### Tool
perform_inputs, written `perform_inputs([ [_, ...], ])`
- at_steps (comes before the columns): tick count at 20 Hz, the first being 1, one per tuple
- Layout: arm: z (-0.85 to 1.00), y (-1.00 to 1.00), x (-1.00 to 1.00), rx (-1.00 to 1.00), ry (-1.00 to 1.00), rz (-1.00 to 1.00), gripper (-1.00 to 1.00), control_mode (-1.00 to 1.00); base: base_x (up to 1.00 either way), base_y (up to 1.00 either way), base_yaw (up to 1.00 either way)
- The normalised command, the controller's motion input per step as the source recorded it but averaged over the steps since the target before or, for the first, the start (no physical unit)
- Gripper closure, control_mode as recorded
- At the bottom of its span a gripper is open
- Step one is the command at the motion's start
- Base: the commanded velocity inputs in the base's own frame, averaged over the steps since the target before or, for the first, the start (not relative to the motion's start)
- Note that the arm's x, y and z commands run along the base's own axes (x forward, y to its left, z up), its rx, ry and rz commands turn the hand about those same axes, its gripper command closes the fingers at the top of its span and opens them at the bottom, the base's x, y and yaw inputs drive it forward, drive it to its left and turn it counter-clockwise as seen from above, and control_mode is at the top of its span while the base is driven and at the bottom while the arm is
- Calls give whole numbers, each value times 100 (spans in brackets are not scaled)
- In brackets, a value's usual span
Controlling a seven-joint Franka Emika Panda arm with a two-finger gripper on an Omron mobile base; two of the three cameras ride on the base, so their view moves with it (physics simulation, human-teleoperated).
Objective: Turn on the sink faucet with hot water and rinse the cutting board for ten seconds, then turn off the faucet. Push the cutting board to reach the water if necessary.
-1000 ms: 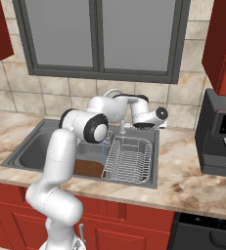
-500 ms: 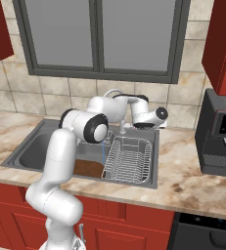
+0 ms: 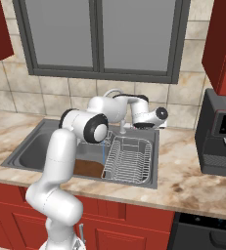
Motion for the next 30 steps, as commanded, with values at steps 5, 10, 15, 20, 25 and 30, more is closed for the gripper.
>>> perform_inputs([
  [5,0,0,0,0,0,0,100,-100,0,0,0],
  [10,0,0,0,0,0,0,100,-100,0,0,0],
  [15,0,0,0,0,0,0,100,-100,0,0,0],
  [20,0,0,0,0,0,0,100,-100,0,0,0],
  [25,0,0,0,0,0,0,100,-100,0,0,0],
  [30,0,0,0,0,0,0,100,-100,0,0,0],
])
